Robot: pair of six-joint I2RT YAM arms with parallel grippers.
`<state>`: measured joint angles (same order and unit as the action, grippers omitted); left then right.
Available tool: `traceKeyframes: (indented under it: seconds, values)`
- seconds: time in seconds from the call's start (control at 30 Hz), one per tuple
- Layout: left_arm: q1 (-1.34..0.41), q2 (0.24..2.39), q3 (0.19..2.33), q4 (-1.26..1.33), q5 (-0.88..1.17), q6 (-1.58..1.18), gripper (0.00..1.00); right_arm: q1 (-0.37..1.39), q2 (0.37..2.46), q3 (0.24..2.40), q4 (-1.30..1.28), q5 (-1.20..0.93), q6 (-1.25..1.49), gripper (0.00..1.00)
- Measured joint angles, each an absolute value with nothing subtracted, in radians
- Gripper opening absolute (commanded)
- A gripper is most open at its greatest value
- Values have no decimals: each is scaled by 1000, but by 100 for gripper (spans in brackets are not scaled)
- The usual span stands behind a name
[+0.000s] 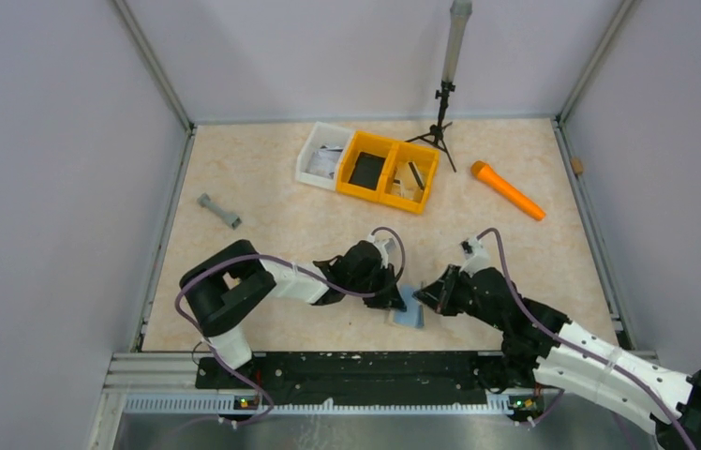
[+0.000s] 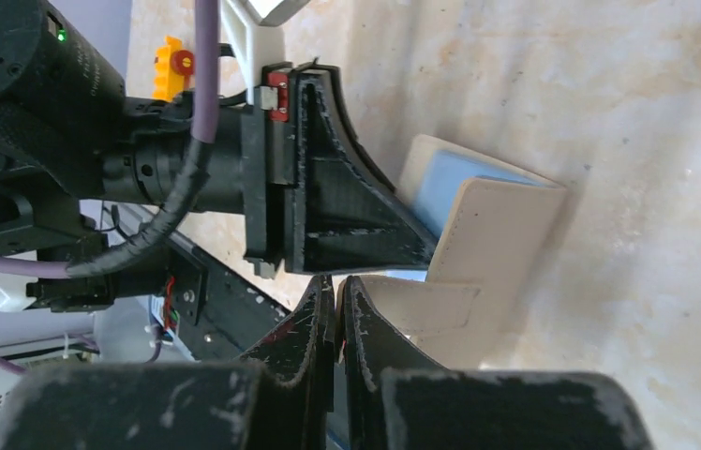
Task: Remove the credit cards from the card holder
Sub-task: Close the card holder at the center of the board.
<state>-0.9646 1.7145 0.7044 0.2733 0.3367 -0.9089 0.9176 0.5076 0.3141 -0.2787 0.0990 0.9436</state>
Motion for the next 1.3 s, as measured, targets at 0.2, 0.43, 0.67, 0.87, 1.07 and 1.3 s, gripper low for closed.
traceKeyframes:
  seconds: [0.2,0.43,0.67,0.87,1.07,1.3]
  values:
    - [-975,1778,738,348,342,-949,25,918,541,224,-85,63,945,0]
    - [-977,1745,751,329,323,-949,62,918,493,82,108,67,962,0]
    - [-975,1602,721,128,233,-896,73,918,518,71,196,87,971,0]
    - [-975,1411,612,-36,160,-888,72,918,712,71,349,89,973,0]
    - [-969,1251,570,-145,105,-887,72,918,952,74,538,62,971,0]
    - [-957,1139,554,-224,66,-879,72,918,1191,96,752,44,960,13]
